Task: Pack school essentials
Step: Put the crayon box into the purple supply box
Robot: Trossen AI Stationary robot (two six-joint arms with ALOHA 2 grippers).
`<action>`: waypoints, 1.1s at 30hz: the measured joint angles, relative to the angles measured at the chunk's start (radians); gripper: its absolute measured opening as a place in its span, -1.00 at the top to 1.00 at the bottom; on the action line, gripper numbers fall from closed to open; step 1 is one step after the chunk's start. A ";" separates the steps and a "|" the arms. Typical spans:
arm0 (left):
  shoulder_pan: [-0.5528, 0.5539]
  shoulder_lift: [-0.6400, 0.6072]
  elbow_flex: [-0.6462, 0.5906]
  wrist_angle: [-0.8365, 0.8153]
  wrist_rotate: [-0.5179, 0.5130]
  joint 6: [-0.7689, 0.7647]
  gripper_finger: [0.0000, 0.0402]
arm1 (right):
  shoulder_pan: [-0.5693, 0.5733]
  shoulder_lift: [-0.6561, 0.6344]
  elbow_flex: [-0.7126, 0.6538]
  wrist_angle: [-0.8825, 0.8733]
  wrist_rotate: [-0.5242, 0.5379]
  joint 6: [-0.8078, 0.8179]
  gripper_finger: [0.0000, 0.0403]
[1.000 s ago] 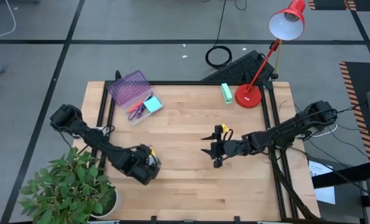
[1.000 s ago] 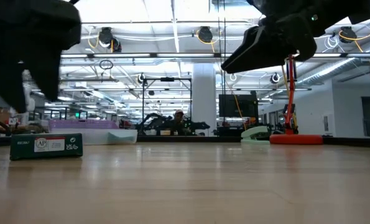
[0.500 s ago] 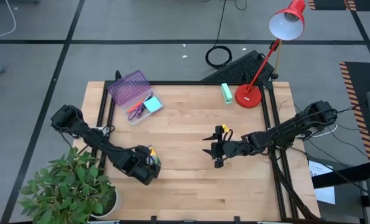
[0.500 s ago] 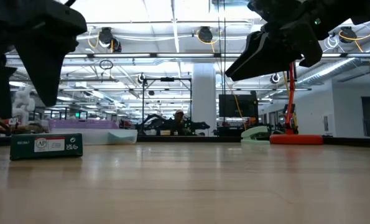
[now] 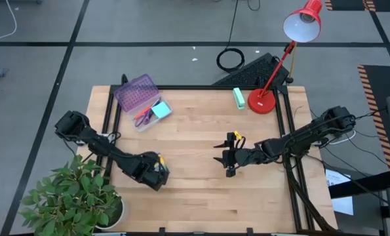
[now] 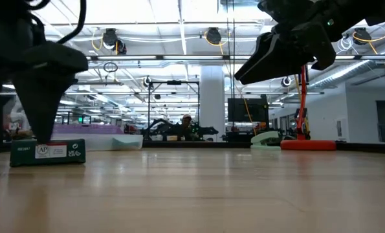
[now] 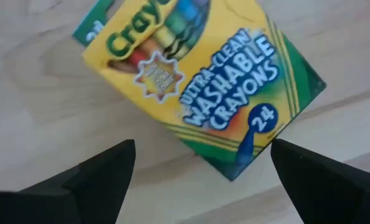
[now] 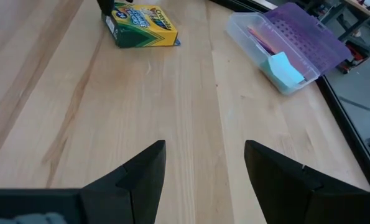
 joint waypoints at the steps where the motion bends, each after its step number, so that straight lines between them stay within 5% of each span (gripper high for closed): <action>1: 0.005 0.000 -0.007 0.014 -0.001 0.010 -0.89 | 0.000 0.000 0.000 0.000 0.000 0.000 -0.05; 5: 0.029 0.000 -0.035 0.024 -0.023 0.106 -0.89 | 0.000 0.000 0.000 0.000 0.000 -0.001 -0.05; 13: 0.093 0.000 -0.060 0.086 -0.212 0.527 -0.89 | 0.000 0.000 0.000 0.000 0.000 -0.002 -0.05; 19: 0.153 -0.001 -0.058 0.256 -0.262 0.761 -0.89 | -0.001 0.000 0.000 0.000 0.000 -0.005 -0.05; 26: 0.228 -0.001 0.011 0.168 -0.157 0.572 -0.89 | -0.001 0.000 0.000 0.000 0.000 -0.006 -0.05; 33: 0.261 -0.002 0.112 -0.017 -0.163 0.362 -0.89 | -0.001 0.000 0.000 0.000 0.000 -0.005 -0.05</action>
